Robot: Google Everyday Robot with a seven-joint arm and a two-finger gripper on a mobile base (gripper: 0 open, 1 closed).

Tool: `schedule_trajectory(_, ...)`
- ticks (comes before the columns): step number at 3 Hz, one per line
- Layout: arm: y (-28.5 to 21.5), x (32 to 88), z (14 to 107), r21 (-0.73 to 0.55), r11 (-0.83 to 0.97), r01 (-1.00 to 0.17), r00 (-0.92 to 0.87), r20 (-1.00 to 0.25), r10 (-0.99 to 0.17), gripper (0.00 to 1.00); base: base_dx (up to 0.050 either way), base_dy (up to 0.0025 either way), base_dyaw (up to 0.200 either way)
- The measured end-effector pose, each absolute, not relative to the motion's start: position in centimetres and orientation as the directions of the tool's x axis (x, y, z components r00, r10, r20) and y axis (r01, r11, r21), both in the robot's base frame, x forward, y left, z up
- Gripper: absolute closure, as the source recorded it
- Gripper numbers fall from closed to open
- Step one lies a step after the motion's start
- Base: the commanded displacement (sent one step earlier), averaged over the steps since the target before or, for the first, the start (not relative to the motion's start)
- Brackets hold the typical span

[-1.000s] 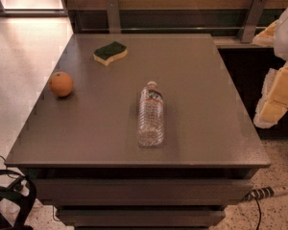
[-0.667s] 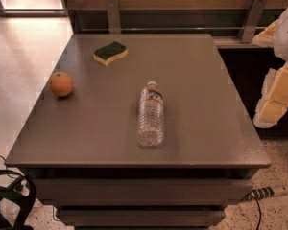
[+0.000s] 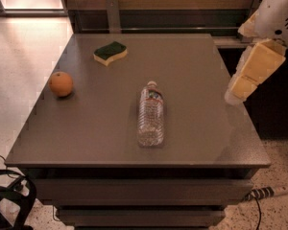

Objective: Place water bottle upright

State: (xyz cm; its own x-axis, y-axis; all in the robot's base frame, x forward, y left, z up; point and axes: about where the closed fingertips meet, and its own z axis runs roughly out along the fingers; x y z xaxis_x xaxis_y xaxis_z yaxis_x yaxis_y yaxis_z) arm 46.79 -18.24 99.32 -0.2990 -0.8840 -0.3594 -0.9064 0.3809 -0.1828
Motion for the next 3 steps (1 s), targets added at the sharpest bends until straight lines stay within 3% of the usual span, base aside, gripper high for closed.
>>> schedule_trajectory(1,-16.6,48.3,98.2,-0.065,0.493,-0.868,-0.409,-0.469,-0.782,0.0,0.0,0.0,0.0)
schedule_trajectory(3,-11.8,51.1,97.6,0.102,0.645,-0.758,-0.615,-0.444,-0.652,0.0,0.0,0.0,0.0)
